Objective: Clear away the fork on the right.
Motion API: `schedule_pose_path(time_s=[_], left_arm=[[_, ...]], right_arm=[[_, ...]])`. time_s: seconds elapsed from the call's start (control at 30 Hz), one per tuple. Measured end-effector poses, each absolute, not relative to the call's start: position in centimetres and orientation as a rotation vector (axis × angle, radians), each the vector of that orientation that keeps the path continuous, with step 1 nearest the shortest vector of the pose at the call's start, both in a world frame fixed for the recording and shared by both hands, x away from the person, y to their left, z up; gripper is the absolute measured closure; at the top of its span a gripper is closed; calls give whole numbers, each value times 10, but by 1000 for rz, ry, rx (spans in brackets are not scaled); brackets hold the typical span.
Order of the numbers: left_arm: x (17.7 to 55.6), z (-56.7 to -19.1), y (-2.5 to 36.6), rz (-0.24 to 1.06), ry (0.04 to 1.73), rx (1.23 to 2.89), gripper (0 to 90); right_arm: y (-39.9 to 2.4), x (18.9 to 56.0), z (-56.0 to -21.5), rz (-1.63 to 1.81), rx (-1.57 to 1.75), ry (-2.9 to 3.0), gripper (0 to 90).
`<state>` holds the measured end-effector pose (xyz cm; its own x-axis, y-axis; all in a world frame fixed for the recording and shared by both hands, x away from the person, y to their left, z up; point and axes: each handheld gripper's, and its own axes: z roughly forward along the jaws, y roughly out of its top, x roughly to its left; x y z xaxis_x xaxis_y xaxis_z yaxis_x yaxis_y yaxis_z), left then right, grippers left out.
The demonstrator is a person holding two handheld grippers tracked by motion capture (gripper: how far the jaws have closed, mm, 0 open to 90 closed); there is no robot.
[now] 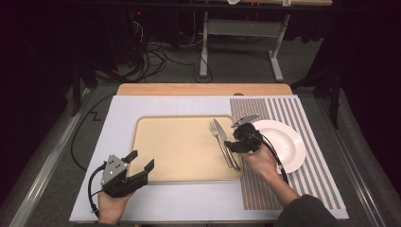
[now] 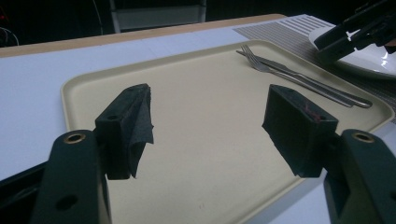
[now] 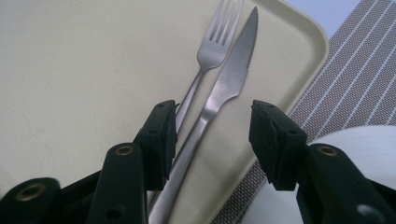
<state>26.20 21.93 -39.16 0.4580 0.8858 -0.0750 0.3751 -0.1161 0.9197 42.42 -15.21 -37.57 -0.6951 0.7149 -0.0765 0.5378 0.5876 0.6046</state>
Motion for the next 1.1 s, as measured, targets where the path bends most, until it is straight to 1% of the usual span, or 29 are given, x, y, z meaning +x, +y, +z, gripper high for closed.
schedule_pose_path(time_s=[0.53,1.1], left_arm=[[262,-392,219,638,1099,1698,332],[262,-392,219,636,1104,1694,331]], right_arm=[[-184,404,-368,918,1019,2452,498],[-222,384,-368,992,1051,2394,471]])
